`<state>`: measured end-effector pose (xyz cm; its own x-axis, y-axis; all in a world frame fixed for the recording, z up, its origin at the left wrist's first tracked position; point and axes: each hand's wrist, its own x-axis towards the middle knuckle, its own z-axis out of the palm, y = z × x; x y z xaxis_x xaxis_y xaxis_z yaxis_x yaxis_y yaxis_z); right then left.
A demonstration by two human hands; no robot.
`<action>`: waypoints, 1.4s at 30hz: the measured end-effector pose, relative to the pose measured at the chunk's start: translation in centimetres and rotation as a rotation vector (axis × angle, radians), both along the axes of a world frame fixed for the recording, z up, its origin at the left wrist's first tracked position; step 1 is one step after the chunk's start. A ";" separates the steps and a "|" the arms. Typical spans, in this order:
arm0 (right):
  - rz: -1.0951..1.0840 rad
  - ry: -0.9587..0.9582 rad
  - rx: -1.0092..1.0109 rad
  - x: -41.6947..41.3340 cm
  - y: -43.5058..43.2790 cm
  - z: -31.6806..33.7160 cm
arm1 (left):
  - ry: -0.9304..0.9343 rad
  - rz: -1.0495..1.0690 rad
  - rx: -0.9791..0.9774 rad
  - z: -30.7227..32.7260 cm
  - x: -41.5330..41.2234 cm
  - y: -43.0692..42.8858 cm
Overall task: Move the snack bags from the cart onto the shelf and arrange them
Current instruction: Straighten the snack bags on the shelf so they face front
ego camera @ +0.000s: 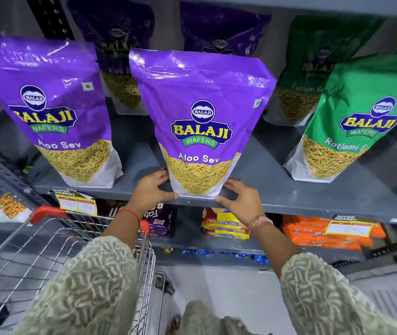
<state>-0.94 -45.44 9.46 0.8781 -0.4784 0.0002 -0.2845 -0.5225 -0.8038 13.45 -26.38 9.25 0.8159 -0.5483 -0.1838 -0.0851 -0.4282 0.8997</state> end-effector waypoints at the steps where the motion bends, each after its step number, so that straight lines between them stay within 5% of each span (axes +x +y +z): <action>1: 0.011 -0.003 -0.005 0.0 0.0 0.0 | -0.006 -0.001 -0.002 0.0 -0.1 0.0; 5: -0.004 -0.088 -0.082 -1.9 -0.6 -0.5 | -0.064 0.060 -0.045 0.0 -2.1 0.3; 9: -0.194 -0.224 -0.003 -6.3 -3.8 -1.6 | -0.559 0.487 0.077 -0.2 -8.5 -0.3; 11: -0.332 -0.315 0.076 -8.4 -6.4 -1.5 | -0.702 0.440 0.121 0.1 -11.9 -2.6; 16: -0.565 -0.373 -0.067 -11.3 -16.5 -0.4 | -0.474 0.234 -0.056 0.9 -16.1 -15.0; 19: -0.394 -0.379 0.032 -10.7 -21.6 0.5 | -0.248 0.145 -0.148 0.9 -14.9 -22.3; 23: -0.205 -0.164 0.175 -9.6 -24.2 0.7 | -0.234 -0.024 0.216 -0.2 -11.9 -27.5; 26: -0.296 -0.091 0.124 -9.6 -24.0 0.1 | -0.312 -0.090 0.356 -0.9 -11.8 -27.9; 32: -0.251 -0.059 0.057 -12.3 -22.8 0.0 | -0.419 -0.065 0.200 -0.7 -15.2 -25.9; 42: -0.248 -0.062 0.071 -15.1 -20.6 0.4 | -0.070 -0.037 -0.020 -0.4 -16.3 -24.0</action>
<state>-16.01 -66.05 9.87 0.7335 -0.6796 0.0085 -0.3462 -0.3843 -0.8558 -2.87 -50.36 8.87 0.8052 -0.5816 -0.1159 -0.1634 -0.4055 0.8994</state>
